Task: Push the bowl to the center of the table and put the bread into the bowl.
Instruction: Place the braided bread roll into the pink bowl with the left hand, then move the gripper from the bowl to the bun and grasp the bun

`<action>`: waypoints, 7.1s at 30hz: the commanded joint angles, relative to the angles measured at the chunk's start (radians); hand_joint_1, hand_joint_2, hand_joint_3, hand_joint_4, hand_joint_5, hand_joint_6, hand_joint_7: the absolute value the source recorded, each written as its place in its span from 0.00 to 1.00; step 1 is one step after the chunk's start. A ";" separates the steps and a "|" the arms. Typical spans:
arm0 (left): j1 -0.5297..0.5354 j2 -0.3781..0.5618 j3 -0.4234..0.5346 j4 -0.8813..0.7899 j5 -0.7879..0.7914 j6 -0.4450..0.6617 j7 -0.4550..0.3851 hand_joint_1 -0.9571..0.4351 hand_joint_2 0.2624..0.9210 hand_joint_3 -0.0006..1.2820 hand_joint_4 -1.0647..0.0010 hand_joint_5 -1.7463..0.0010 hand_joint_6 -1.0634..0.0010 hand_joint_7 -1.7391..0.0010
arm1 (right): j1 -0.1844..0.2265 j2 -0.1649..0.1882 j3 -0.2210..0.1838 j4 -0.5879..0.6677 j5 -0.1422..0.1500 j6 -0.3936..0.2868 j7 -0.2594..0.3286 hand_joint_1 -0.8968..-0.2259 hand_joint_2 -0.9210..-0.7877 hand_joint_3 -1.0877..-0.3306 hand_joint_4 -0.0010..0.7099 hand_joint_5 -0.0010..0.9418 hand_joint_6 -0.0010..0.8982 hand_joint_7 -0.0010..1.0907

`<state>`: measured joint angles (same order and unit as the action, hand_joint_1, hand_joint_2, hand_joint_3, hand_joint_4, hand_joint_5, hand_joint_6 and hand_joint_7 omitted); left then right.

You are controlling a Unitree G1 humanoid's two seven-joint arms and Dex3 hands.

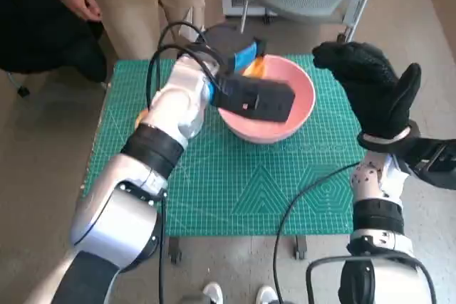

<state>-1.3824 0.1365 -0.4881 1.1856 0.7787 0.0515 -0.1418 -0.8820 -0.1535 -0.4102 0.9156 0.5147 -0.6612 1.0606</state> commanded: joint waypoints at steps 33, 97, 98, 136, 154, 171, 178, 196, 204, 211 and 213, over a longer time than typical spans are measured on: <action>-0.078 -0.122 -0.005 0.151 -0.095 0.068 -0.063 0.78 1.00 0.22 0.60 0.17 0.70 0.36 | 0.069 -0.004 0.012 -0.053 0.016 0.026 -0.020 0.32 0.00 0.55 0.21 0.00 0.23 0.03; 0.108 0.444 0.032 -0.638 -0.013 0.284 -0.483 0.24 0.80 0.00 1.00 1.00 0.92 0.99 | -0.017 0.035 0.054 0.048 0.022 0.024 0.002 0.33 0.00 0.54 0.20 0.00 0.21 0.03; 0.118 0.453 0.033 -0.655 -0.006 0.292 -0.489 0.24 0.80 0.00 1.00 1.00 0.92 0.99 | -0.020 0.035 0.053 0.055 0.022 0.023 0.005 0.34 0.00 0.54 0.20 0.00 0.22 0.03; 0.301 0.513 0.022 -0.641 0.024 0.368 -0.604 0.29 0.69 0.00 1.00 1.00 0.92 1.00 | -0.061 0.020 0.023 0.129 0.014 0.008 0.056 0.34 0.00 0.58 0.23 0.01 0.23 0.03; 0.264 0.436 0.016 -0.429 -0.008 0.315 -0.561 0.30 0.70 0.00 1.00 1.00 0.93 1.00 | -0.053 0.010 0.023 0.113 0.016 0.021 0.057 0.34 0.00 0.57 0.22 0.00 0.23 0.02; 0.242 0.371 0.008 -0.253 -0.029 0.255 -0.484 0.26 0.72 0.01 1.00 1.00 0.93 1.00 | -0.052 0.004 0.024 0.105 0.015 0.027 0.053 0.34 0.00 0.56 0.22 0.00 0.23 0.02; 0.222 0.343 -0.011 -0.175 -0.029 0.220 -0.465 0.22 0.73 0.00 1.00 1.00 0.93 1.00 | -0.053 0.004 0.025 0.104 0.013 0.028 0.049 0.34 0.00 0.56 0.22 0.00 0.23 0.02; 0.202 0.301 -0.117 -0.017 0.019 0.120 -0.406 0.11 0.76 0.01 1.00 1.00 0.93 1.00 | -0.047 0.006 0.024 0.093 0.012 0.028 0.042 0.31 0.00 0.55 0.21 0.00 0.24 0.02; 0.197 0.290 -0.131 0.012 0.016 0.126 -0.394 0.20 0.74 0.00 1.00 1.00 0.93 1.00 | -0.039 0.011 0.026 0.080 0.010 0.024 0.033 0.30 0.00 0.55 0.21 0.00 0.24 0.02; 0.198 0.278 -0.119 0.020 0.001 0.155 -0.383 0.43 0.68 0.01 0.89 0.97 0.92 1.00 | -0.033 0.011 0.028 0.065 0.009 0.028 0.026 0.29 0.00 0.55 0.21 0.00 0.24 0.02; 0.200 0.276 -0.117 0.020 -0.003 0.162 -0.379 0.49 0.70 0.01 0.81 0.81 0.92 1.00 | -0.030 0.010 0.029 0.059 0.009 0.028 0.024 0.29 0.00 0.55 0.21 0.00 0.24 0.02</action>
<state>-1.1597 0.4198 -0.6123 1.1981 0.7837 0.2001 -0.5293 -0.9438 -0.1454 -0.3849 0.9777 0.5290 -0.6398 1.0928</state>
